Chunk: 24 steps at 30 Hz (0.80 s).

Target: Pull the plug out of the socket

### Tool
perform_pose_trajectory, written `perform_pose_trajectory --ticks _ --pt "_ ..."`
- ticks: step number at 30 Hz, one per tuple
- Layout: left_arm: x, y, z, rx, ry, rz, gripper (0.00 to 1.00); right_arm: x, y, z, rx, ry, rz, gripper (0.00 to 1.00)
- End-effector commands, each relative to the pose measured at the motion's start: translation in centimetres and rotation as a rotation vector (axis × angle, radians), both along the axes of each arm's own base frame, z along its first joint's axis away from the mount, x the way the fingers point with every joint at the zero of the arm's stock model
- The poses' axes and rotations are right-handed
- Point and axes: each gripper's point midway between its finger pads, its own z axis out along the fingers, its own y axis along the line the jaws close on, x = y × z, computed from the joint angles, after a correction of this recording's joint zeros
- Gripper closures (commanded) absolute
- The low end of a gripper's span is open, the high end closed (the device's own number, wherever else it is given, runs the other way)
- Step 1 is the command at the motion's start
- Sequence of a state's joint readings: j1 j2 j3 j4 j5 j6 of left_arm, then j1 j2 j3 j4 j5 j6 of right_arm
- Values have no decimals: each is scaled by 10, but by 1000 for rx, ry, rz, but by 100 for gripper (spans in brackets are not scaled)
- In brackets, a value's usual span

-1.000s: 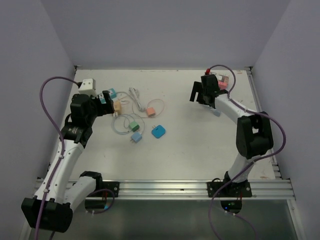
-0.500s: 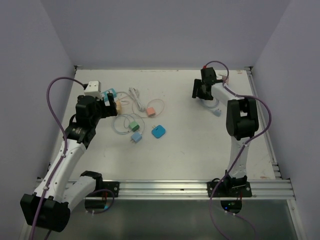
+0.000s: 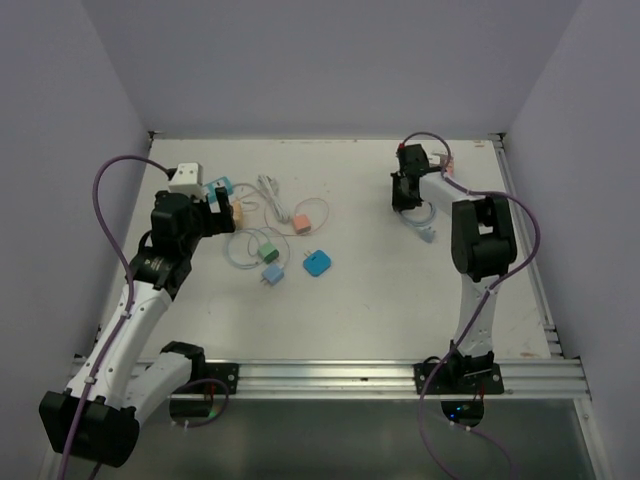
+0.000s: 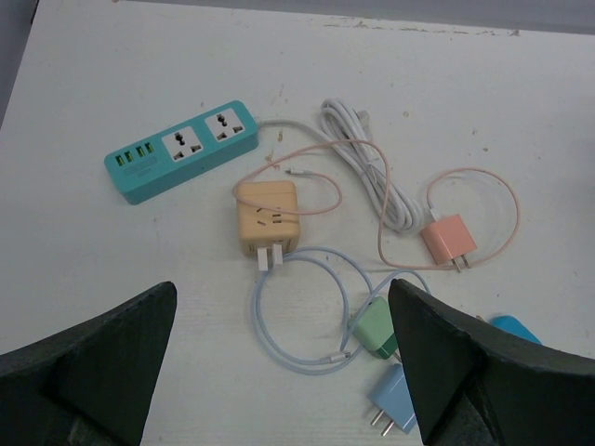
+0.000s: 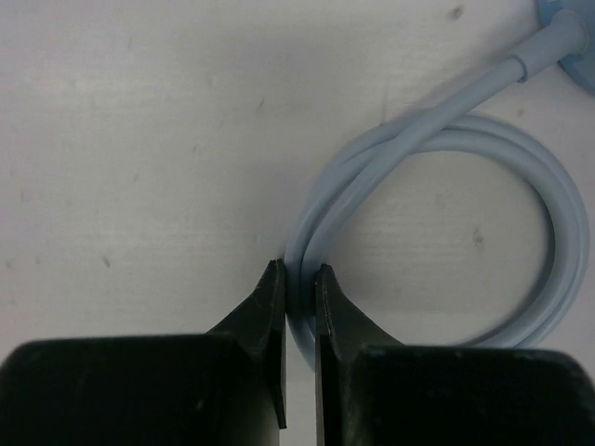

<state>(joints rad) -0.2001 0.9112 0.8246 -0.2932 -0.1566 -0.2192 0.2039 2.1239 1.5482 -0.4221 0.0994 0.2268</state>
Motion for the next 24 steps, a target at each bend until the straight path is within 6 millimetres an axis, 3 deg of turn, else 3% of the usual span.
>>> perform_pose_trajectory --ticks 1,3,4,6,7,9,10,11,14,15,16,19,20,23,24 --pt "5 -3 19 -1 -79 -17 0 -73 54 -2 41 127 176 100" --pt "4 -3 20 0 -82 -16 0 -96 71 -2 28 137 235 100" --pt "4 -3 19 0 -82 -18 0 -120 87 -2 14 154 310 100" --pt "4 -3 20 0 -85 -20 0 -148 96 -4 -16 187 366 100" --pt "4 -3 19 0 -84 -21 0 -172 103 -12 -34 223 415 100" --pt "4 -5 18 -4 -80 -29 0 -195 108 -5 -36 230 456 100" --pt "4 -6 18 -4 -78 -34 0 -221 111 -12 -46 272 495 100" --pt "4 -7 18 -6 -80 -40 1 -230 114 -4 -34 258 512 100" --pt "4 -9 17 -9 -74 -50 0 -275 114 -7 -45 306 565 100" --pt "5 -10 17 -11 -76 -56 0 -288 120 2 -19 299 597 99" --pt "5 -10 17 -11 -75 -59 0 -301 114 0 -17 317 588 96" --pt "6 -15 15 -17 -71 -86 0 -318 103 8 1 317 556 84" --pt "6 -18 15 -21 -70 -99 0 -320 100 10 2 312 548 70" --pt "7 -23 10 -28 -58 -124 0 -316 91 20 -14 260 500 47" --pt "7 -24 10 -29 -57 -130 0 -310 90 26 -15 225 480 44"
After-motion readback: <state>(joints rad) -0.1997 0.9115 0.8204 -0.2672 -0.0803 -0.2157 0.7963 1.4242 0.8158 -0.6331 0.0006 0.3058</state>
